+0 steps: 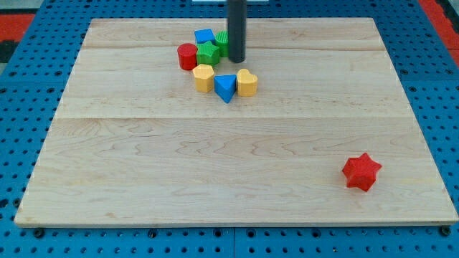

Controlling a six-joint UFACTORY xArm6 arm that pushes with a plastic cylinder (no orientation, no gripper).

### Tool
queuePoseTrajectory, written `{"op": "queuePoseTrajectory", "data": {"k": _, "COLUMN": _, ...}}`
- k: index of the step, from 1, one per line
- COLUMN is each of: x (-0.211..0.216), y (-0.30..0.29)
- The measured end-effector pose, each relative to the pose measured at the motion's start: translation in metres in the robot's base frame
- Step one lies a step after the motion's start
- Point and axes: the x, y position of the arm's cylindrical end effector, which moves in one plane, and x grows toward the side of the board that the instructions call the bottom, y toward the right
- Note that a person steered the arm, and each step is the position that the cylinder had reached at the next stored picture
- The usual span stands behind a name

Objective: Move blue cube to the left center

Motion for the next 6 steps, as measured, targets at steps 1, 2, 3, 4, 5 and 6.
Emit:
{"op": "queuePoseTrajectory", "data": {"k": 1, "x": -0.037, "y": -0.018}}
{"op": "queuePoseTrajectory", "data": {"k": 2, "x": -0.047, "y": -0.096}}
{"op": "queuePoseTrajectory", "data": {"k": 3, "x": -0.036, "y": -0.103}}
{"op": "queuePoseTrajectory", "data": {"k": 4, "x": -0.047, "y": -0.151}}
{"op": "queuePoseTrajectory", "data": {"k": 5, "x": -0.015, "y": -0.194}}
{"op": "queuePoseTrajectory", "data": {"k": 6, "x": 0.023, "y": -0.214}}
